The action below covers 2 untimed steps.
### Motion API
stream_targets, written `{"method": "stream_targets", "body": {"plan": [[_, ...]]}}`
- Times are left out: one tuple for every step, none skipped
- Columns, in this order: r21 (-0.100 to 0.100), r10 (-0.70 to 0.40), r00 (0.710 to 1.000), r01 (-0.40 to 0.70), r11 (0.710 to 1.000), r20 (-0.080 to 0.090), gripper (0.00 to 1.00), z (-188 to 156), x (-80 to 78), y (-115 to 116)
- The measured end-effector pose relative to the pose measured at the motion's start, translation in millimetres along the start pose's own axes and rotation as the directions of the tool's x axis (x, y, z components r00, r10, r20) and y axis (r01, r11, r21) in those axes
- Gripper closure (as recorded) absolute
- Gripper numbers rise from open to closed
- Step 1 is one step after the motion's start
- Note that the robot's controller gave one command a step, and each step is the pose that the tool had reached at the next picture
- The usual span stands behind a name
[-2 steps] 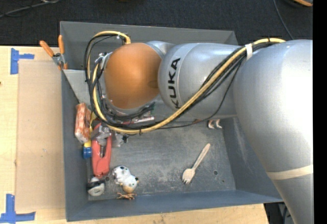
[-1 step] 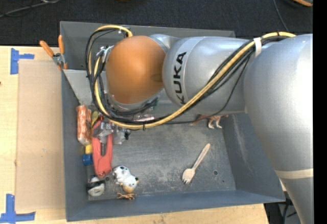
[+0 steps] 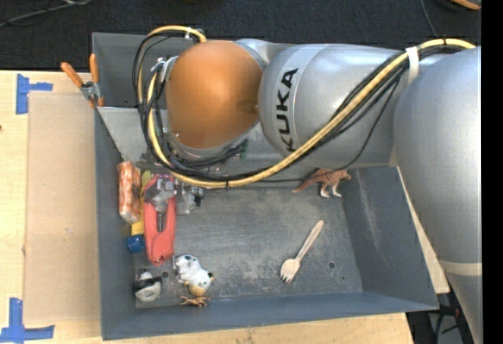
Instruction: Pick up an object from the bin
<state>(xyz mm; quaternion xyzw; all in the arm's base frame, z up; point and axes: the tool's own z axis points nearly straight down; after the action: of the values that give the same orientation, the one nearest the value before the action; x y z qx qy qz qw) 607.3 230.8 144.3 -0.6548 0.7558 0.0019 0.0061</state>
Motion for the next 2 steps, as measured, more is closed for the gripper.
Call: {"method": "stream_targets", "body": {"plan": [[-0.002,0.003,1.0,-0.003,1.0,0.0,1.0,-11.9,-0.6,0.8],[-0.003,0.005,1.0,-0.005,1.0,0.0,1.0,-24.5,-1.0,1.2]]}}
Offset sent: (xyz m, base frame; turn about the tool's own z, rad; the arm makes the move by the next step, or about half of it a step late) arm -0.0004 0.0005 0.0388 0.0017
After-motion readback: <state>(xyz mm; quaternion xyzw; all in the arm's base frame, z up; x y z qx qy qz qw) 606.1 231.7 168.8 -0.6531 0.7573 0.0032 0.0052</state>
